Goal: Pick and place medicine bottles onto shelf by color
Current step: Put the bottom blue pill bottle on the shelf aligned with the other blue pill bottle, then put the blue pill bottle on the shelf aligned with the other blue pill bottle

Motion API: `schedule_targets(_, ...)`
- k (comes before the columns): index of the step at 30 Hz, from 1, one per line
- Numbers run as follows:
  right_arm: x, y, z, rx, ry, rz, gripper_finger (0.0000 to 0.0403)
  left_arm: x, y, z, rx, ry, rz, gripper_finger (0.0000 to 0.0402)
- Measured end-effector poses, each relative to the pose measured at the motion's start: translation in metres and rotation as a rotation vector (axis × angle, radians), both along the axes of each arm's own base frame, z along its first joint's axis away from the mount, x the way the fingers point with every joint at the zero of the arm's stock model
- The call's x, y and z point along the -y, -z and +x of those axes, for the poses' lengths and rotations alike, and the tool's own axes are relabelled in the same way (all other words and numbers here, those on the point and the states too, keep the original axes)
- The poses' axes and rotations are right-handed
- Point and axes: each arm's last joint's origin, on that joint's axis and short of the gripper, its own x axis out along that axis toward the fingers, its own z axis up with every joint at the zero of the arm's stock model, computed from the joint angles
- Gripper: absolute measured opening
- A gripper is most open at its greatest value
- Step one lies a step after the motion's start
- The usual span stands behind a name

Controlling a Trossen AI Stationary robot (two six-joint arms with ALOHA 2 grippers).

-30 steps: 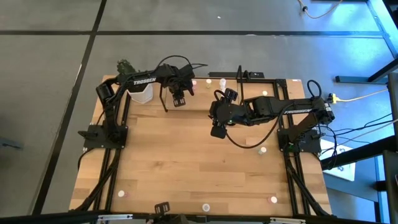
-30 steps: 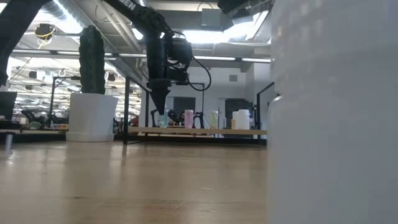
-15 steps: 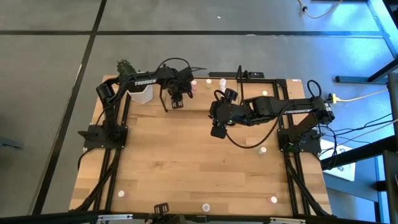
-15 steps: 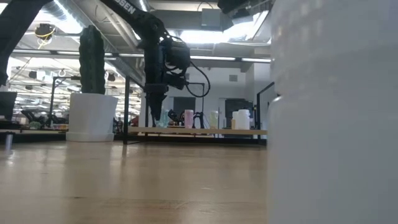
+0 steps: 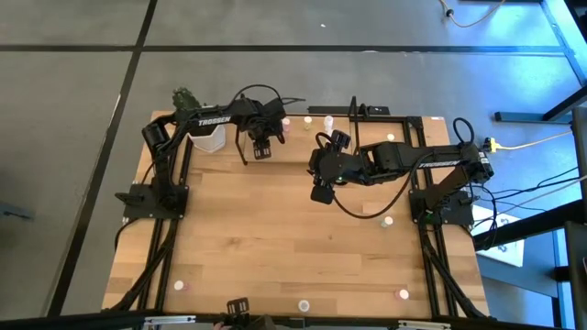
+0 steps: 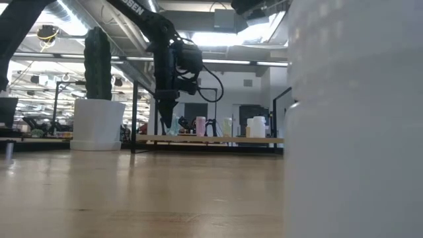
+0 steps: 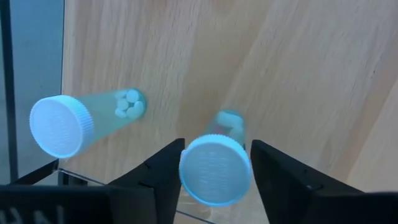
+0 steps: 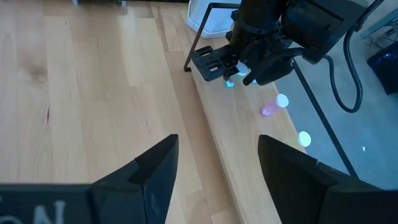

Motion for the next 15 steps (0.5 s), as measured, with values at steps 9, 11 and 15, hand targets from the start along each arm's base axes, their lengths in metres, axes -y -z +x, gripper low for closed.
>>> schedule_targets(9,0.000,0.000,0.000,0.000,0.000,0.000,0.0223,0.000,-0.002,0.000,-0.003,-0.019,0.008,0.0234)
schedule_targets(11,0.000,0.000,0.000,0.000,-0.001,-0.001,0.0223,-0.001,-0.005,0.001,-0.001,-0.024,0.015,0.0245)
schedule_targets(15,0.000,0.000,0.000,0.000,0.000,0.000,0.0223,-0.001,-0.014,0.000,-0.027,-0.025,0.006,0.0258)
